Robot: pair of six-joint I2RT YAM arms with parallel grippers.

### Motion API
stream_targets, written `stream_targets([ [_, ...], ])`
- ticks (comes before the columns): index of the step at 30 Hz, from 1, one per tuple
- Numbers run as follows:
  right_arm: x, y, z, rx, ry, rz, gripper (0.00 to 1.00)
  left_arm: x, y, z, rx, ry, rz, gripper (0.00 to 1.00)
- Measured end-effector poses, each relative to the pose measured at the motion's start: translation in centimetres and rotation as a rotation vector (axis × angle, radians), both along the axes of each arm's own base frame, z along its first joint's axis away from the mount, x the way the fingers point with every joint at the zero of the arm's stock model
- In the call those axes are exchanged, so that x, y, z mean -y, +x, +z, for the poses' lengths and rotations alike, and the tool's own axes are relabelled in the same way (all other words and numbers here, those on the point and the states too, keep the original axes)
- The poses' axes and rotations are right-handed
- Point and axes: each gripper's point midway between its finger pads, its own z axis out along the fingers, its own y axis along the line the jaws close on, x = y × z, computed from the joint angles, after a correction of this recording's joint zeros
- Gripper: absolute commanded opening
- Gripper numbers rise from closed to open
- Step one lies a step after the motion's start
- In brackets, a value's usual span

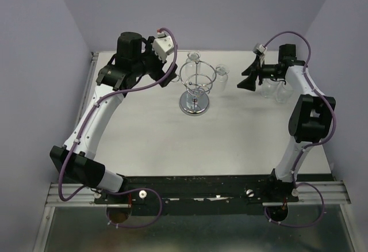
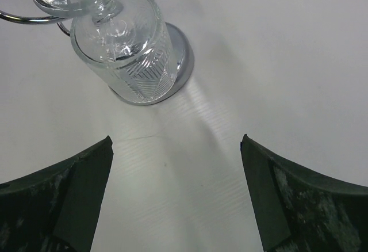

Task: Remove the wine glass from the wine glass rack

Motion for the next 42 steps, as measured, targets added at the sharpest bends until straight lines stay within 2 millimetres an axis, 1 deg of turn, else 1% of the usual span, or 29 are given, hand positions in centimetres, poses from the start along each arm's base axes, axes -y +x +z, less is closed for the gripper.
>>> stream_targets([
  [1,-0.1,-0.2,-0.6,-0.011,-0.005,0.007,0.99,0.1,-0.1,-0.1,-0.002,-0.003,-0.005,0.99],
  [3,-0.7,-0.6,-1.1,-0.016,-0.013,0.031,0.99,0.2,-0.5,-0.5,-0.010,-0.008,-0.022,0.99],
  [6,-1.8,-1.1,-0.8,-0.012,-0.015,0.074,0.99,0.4,-0.7,-1.2,-0.026,-0.019,-0.022,0.99],
  [10,-2.9,-1.0,-0.5,0.008,-0.014,0.141,0.98,0.8,0.2,-2.0,-0.043,-0.039,-0.010,0.99],
  [13,-3.2,-0.7,-0.8,0.002,-0.005,0.169,0.98,1.1,1.0,-2.5,-0.048,-0.044,-0.003,0.99],
  [17,-4.0,-1.3,-1.5,-0.014,-0.004,0.201,0.98,1.2,1.3,-3.1,-0.061,-0.039,-0.003,0.99],
  [18,-4.3,-1.4,-1.5,-0.008,-0.006,0.211,0.98,1.2,1.3,-3.1,-0.062,-0.039,-0.003,0.99],
  [22,-6.7,-2.1,-1.5,0.008,-0.007,0.269,0.98,1.1,1.2,-3.3,-0.064,-0.029,-0.007,0.99],
  [26,-8.3,-2.4,-1.6,0.046,-0.016,0.314,0.98,0.9,0.8,-3.9,-0.085,-0.011,-0.011,0.99],
  [29,-8.5,-1.8,-1.6,0.064,-0.018,0.316,0.98,0.8,0.4,-4.3,-0.105,0.002,-0.014,0.99],
  [34,-8.5,-0.4,-1.8,0.092,-0.021,0.314,0.99,0.8,0.0,-4.4,-0.112,0.018,-0.024,0.99],
  [42,-8.5,0.0,-1.5,0.115,-0.025,0.315,1.00,0.9,0.2,-4.1,-0.110,0.021,-0.024,0.99],
])
